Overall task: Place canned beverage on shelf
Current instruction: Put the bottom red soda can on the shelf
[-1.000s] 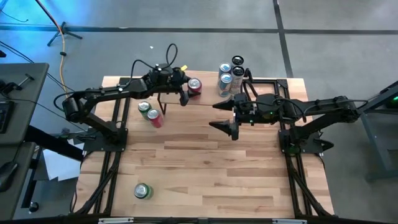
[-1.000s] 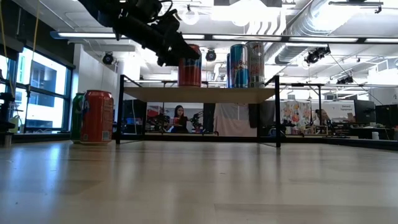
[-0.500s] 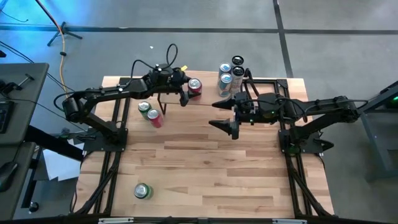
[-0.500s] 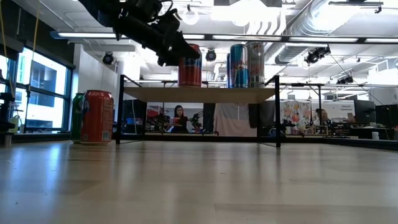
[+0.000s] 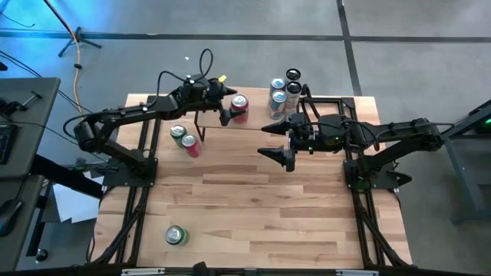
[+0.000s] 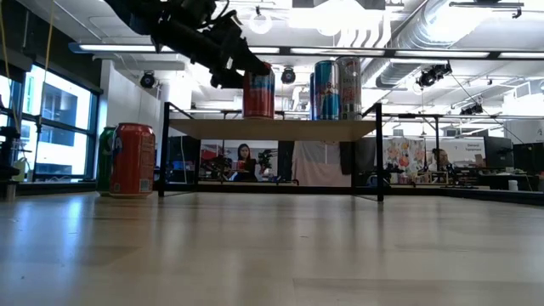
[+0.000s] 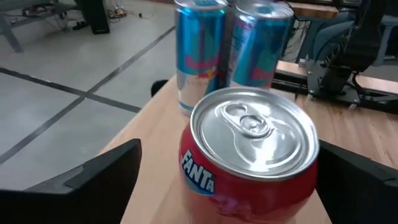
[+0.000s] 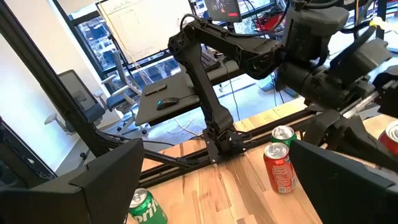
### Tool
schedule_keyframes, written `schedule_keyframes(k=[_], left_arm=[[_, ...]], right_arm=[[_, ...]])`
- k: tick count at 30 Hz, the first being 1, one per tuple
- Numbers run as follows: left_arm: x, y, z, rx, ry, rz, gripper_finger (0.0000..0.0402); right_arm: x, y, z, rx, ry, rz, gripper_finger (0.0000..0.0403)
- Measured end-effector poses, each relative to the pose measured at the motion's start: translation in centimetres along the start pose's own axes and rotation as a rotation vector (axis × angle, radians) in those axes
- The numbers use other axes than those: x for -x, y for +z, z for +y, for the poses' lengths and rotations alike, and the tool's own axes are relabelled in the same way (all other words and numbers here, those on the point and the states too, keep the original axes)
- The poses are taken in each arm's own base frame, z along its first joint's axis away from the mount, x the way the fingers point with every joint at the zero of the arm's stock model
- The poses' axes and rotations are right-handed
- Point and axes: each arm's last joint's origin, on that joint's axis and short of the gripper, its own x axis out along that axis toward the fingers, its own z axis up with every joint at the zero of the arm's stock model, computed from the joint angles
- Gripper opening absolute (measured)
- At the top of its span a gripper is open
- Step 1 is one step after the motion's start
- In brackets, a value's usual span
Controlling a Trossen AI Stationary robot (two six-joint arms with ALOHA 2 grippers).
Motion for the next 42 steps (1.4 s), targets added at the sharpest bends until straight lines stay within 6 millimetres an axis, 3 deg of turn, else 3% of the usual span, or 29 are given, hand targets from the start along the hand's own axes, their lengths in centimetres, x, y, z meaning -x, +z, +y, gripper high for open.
schedule_keyframes(k=[12,26,36,42], left_arm=[[3.0,1.8,0.1,0.003,0.021,-0.068,0.0400],[6.4,3.9,-2.8,0.012,-0.058,-0.162,0.0400],[7.6,4.7,-5.4,0.298,-0.182,-0.183,0.0400],[7.5,4.5,-6.2,0.499,-0.091,-0.165,0.0400]], right_arm=[[0.0,0.0,0.0,0.007,0.000,0.000,0.0387],[0.0,0.0,-0.1,0.007,-0.027,-0.010,0.0387],[0.0,0.0,-0.1,0.023,-0.028,-0.010,0.0387],[0.0,0.0,-0.1,0.041,-0.031,-0.003,0.0387]])
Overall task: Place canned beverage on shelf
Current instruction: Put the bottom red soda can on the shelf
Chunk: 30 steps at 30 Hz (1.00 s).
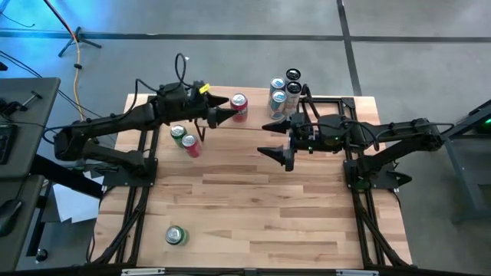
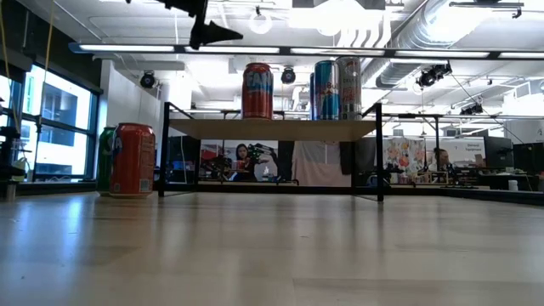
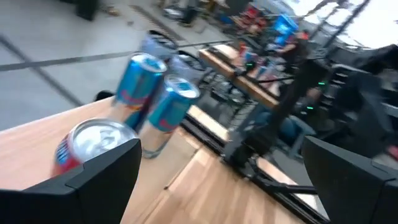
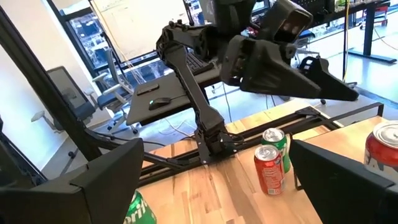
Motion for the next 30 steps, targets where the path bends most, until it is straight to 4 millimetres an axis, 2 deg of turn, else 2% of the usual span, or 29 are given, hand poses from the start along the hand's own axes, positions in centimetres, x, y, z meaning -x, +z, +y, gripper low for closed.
schedule_keyframes(k=[4,7,11,13,18,23,30], left_arm=[[-0.3,0.5,-1.6,-0.025,0.085,0.013,0.0400],[-1.3,0.5,-2.3,-0.065,0.261,0.119,0.0400],[-3.4,-0.2,-2.1,-0.103,0.528,0.246,0.0400],[-4.5,-0.7,-2.0,-0.086,0.608,0.276,0.0400],[-6.5,-1.8,-2.1,-0.044,0.693,0.251,0.0400],[-7.4,-2.9,-2.2,-0.048,0.782,0.194,0.0400],[-9.8,-4.5,-2.2,-0.045,0.785,0.150,0.0400]], right_arm=[[0.0,0.0,-0.1,0.047,-0.045,-0.005,0.0387],[0.2,0.1,-0.3,0.087,-0.110,-0.025,0.0387],[0.8,0.5,-0.6,0.135,-0.171,-0.050,0.0387],[1.2,0.8,-0.6,0.147,-0.183,-0.060,0.0387],[2.1,1.3,-0.7,0.180,-0.204,-0.074,0.0387],[3.3,1.7,-1.0,0.189,-0.224,-0.072,0.0387],[4.5,2.1,-1.2,0.189,-0.238,-0.075,0.0387]])
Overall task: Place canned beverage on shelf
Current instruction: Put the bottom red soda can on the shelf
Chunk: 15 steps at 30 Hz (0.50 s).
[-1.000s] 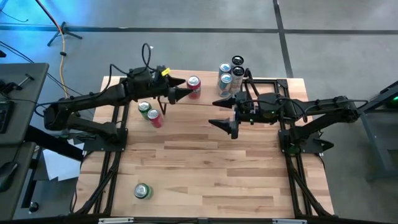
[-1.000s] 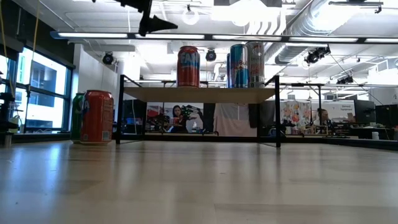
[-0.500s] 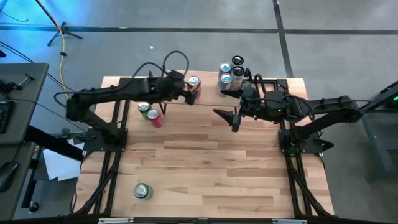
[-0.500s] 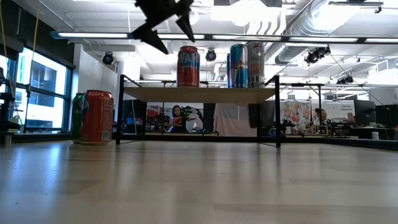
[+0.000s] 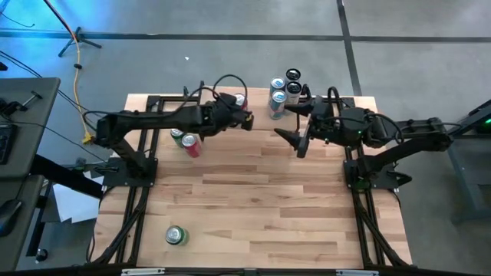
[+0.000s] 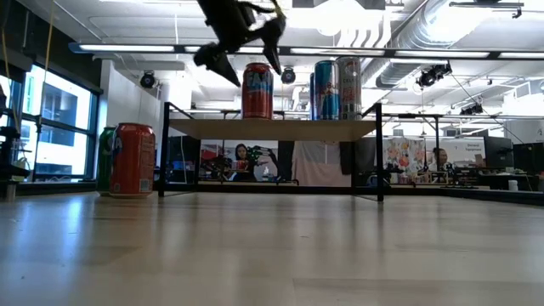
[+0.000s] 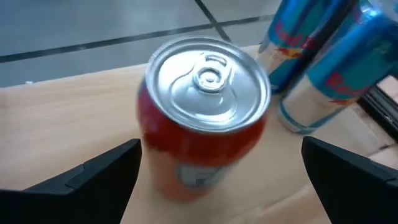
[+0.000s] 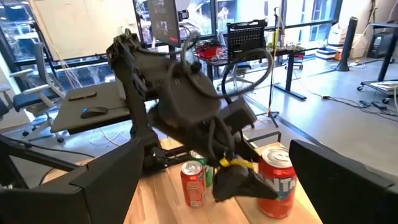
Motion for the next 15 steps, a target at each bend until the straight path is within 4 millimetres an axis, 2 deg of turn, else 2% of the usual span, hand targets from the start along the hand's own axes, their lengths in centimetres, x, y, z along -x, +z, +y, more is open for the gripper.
schedule_keyframes(k=[4,15], left_arm=[[-1.6,-0.8,-0.9,0.018,0.019,-0.023,0.0400],[-4.1,-1.9,-1.5,0.051,0.086,-0.074,0.0400]], right_arm=[[0.3,0.0,-0.2,0.005,-0.010,0.011,0.0387],[0.3,-0.3,-0.2,0.019,-0.013,0.035,0.0387]])
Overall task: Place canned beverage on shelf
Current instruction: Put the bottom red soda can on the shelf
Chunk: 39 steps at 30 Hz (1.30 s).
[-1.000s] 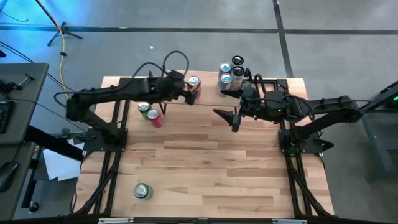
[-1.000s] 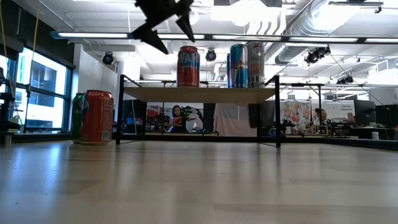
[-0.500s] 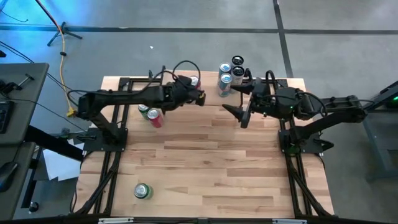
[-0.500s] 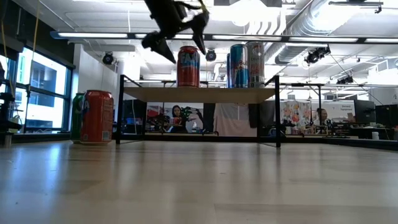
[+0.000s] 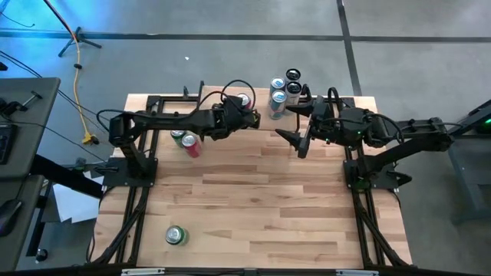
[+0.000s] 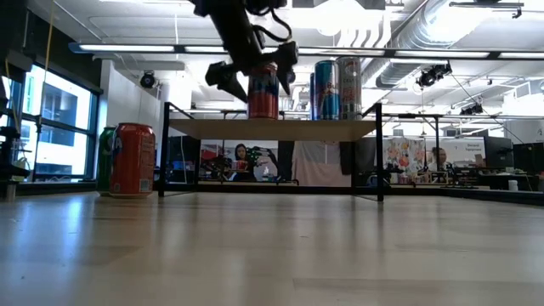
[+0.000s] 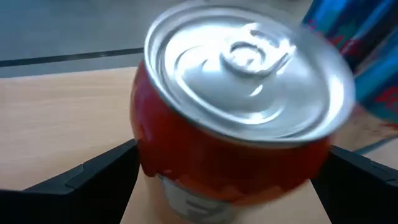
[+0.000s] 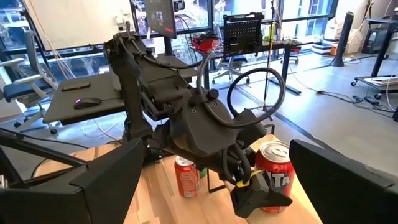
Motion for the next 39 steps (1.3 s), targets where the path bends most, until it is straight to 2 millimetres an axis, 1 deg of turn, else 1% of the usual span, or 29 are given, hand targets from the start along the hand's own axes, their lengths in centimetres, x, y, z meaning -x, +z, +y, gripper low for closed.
schedule_keyframes(k=[4,10,20,22,24,29,32,36,39], left_arm=[[-0.8,-0.3,0.0,0.031,0.014,0.003,0.0400],[-0.8,-0.3,0.1,0.139,0.031,-0.014,0.0400],[-1.2,0.0,0.4,0.150,0.046,-0.020,0.0396],[-1.4,0.1,0.5,0.152,0.048,-0.018,0.0385],[-1.5,0.2,0.6,0.156,0.051,-0.019,0.0365],[-1.6,0.2,0.7,0.161,0.057,-0.020,0.0289],[-1.7,0.3,0.8,0.126,0.060,-0.020,0.0247],[-1.7,0.8,1.1,0.078,0.045,-0.001,0.0243],[-1.4,1.8,1.6,0.006,0.034,-0.003,0.0243]], right_arm=[[0.0,-0.1,0.0,0.007,-0.001,0.013,0.0387],[0.0,-0.2,0.0,0.009,0.001,0.022,0.0387],[0.0,-0.2,0.0,0.011,0.000,0.023,0.0387],[0.0,-0.2,0.0,0.010,0.000,0.023,0.0387],[0.0,-0.2,0.0,0.010,0.000,0.023,0.0387],[0.0,-0.3,0.0,0.005,0.000,0.026,0.0387],[0.0,-0.3,0.0,-0.012,0.001,0.030,0.0387],[0.0,-0.4,0.1,-0.013,0.027,0.037,0.0387],[0.0,-0.4,0.1,-0.030,0.029,0.038,0.0387]])
